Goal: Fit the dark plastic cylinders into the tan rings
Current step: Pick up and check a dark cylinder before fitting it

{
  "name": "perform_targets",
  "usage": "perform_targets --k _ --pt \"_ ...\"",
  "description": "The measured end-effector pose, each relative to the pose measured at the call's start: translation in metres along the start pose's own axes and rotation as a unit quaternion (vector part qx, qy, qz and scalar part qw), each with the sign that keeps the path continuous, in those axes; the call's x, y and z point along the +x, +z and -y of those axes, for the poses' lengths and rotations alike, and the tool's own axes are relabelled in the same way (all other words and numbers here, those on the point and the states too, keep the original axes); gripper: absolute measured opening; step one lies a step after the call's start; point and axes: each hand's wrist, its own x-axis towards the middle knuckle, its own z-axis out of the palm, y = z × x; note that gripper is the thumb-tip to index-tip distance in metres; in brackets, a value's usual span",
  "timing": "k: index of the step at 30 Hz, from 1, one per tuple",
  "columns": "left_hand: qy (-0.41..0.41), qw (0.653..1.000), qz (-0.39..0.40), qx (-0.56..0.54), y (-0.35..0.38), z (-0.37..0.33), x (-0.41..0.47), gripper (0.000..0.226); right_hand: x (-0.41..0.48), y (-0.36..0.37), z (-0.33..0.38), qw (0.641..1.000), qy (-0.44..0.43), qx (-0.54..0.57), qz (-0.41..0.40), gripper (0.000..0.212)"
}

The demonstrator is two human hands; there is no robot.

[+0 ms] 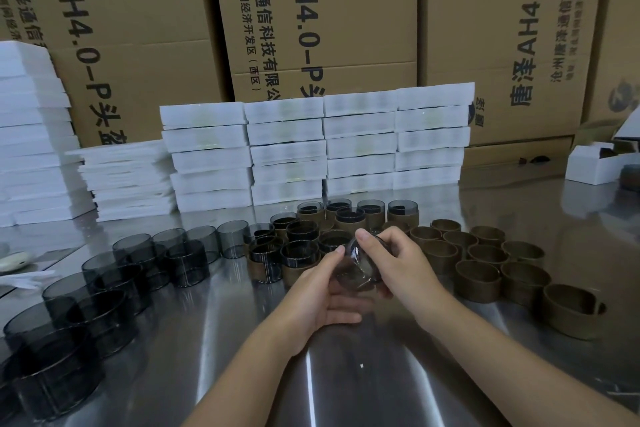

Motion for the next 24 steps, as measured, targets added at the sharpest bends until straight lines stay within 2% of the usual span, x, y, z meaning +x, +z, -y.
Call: perform_targets --k 6,14,21,24 --pt "0.034 0.999 0.016 0.003 0.0026 -0.0009 -0.0031 0.079 -0.0023 0.0026 0.0008 0.999 -0.028 -0.018 0.005 0.032" --pt "0.069 0.997 0.016 -0.018 0.0040 0.0018 -0.0045 0.071 -0.0045 0.0015 0.0037 0.999 -0.036 -0.021 0.022 0.031" --pt "0.061 0.998 0.017 -0.023 0.0035 0.0027 -0.0045 0.074 -0.0042 0.0003 0.0032 0.999 -0.023 -0.026 0.026 0.033" --pt "0.059 0.998 0.014 -0.021 0.0045 0.0028 -0.0054 0.067 -0.0042 -0.0004 0.0032 0.999 -0.024 -0.037 0.028 0.035"
